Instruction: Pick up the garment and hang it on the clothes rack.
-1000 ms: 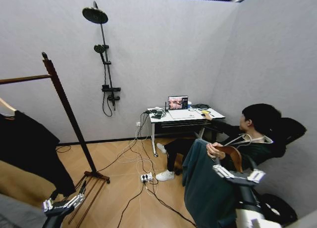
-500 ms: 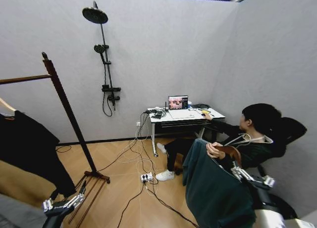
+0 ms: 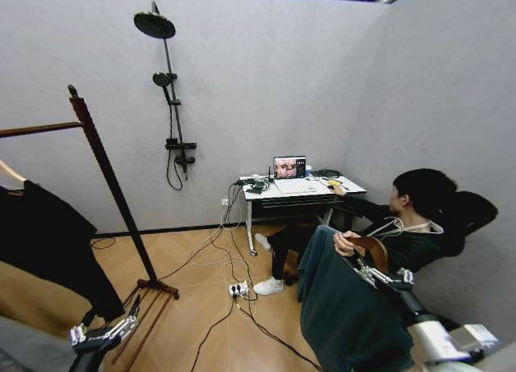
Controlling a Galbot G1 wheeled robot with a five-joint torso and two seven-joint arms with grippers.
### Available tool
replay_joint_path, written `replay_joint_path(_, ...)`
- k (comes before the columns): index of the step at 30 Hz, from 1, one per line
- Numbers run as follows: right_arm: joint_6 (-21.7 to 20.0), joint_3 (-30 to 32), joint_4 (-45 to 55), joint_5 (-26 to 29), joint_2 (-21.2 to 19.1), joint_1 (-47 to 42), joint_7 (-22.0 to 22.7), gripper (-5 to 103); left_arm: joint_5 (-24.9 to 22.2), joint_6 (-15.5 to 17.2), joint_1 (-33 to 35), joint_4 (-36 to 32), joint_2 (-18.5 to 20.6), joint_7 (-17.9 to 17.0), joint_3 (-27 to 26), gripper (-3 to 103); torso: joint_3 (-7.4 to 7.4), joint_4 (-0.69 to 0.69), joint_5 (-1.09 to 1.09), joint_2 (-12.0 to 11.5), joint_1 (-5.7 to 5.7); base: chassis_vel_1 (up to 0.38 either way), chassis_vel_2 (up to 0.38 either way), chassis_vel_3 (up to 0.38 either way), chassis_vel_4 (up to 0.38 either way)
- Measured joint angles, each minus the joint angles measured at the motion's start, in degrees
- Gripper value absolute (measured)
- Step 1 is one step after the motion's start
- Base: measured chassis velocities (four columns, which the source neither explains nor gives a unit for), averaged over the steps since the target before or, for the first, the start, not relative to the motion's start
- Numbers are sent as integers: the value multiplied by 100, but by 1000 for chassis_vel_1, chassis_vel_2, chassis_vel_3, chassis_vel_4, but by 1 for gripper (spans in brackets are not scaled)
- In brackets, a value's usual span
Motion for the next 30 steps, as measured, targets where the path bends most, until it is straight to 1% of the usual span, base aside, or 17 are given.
replay_joint_path(1, 0, 0, 0, 0, 0, 0, 0, 101, 0, 0, 0, 0, 0, 0, 0, 100, 0, 0, 0, 0, 0, 0, 0, 0, 0)
replay_joint_path(4, 9, 5, -114, -108, -23, 147, 42, 86, 0, 0, 0, 0, 0, 0, 0, 100, 0, 0, 0, 0, 0, 0, 0, 0, 0)
replay_joint_path(5, 9, 5, -114, -108, -23, 147, 42, 86, 0, 0, 0, 0, 0, 0, 0, 100, 0, 0, 0, 0, 0, 0, 0, 0, 0)
replay_joint_path(9, 35, -75, -122, -181, -13, 172, 69, 64, 0, 0, 0, 0, 0, 0, 0, 100, 0, 0, -1, 0, 0, 0, 0, 0, 0)
replay_joint_path(10, 35, -75, -122, -181, -13, 172, 69, 64, 0, 0, 0, 0, 0, 0, 0, 100, 0, 0, -1, 0, 0, 0, 0, 0, 0)
replay_joint_path(12, 40, -108, -117, -206, -5, 178, 79, 58, 0, 0, 0, 0, 0, 0, 0, 100, 0, 0, -1, 0, 0, 0, 0, 0, 0)
replay_joint_path(14, 42, -175, -98, -234, 11, 195, 128, 48, 0, 0, 0, 0, 0, 0, 0, 100, 0, 0, -1, 0, 0, 0, 0, 0, 0)
replay_joint_path(15, 42, -175, -98, -234, 11, 195, 128, 48, 0, 0, 0, 0, 0, 0, 0, 100, 0, 0, -1, 0, 0, 0, 0, 0, 0)
replay_joint_path(17, 46, -210, -95, -271, 25, 215, 167, 37, 0, 0, 0, 0, 0, 0, 0, 100, 0, 0, -1, 0, 0, 0, 0, 0, 0)
replay_joint_path(18, 46, -210, -95, -271, 25, 215, 167, 37, 0, 0, 0, 0, 0, 0, 0, 100, 0, 0, -1, 0, 0, 0, 0, 0, 0)
replay_joint_path(20, 74, -225, -95, -324, 33, 231, 193, 27, 0, 0, 0, 0, 0, 0, 0, 100, 0, 0, -1, 0, 0, 0, 0, 0, 0)
replay_joint_path(21, 74, -225, -95, -324, 33, 231, 193, 27, 0, 0, 0, 0, 0, 0, 0, 100, 0, 0, -1, 0, 0, 0, 0, 0, 0)
replay_joint_path(23, 110, -233, -92, -350, 38, 238, 215, 15, 0, 0, 0, 0, 0, 0, 0, 100, -1, 0, -1, 0, 0, 0, 0, 0, 0)
replay_joint_path(25, 136, -236, -90, -366, 42, 248, 230, 15, 0, 0, 0, 0, 0, 0, 0, 100, -1, 1, -1, 0, 0, 0, 0, 0, 0)
replay_joint_path(26, 193, -246, -93, -426, 50, 259, 271, 10, 0, 0, 0, 0, 0, 0, 0, 100, -1, 0, -1, 0, 0, 0, 0, 0, 0)
replay_joint_path(28, 236, -257, -102, -481, 55, 267, 306, 10, 0, 0, 0, 0, 0, 0, 0, 100, -1, 1, -1, 0, 0, 0, 0, 0, 0)
replay_joint_path(30, 365, -310, -127, -686, 81, 309, 495, 10, 0, 0, 0, 0, 0, 0, 0, 100, -1, 1, -1, 0, 0, 0, 0, 0, 0)
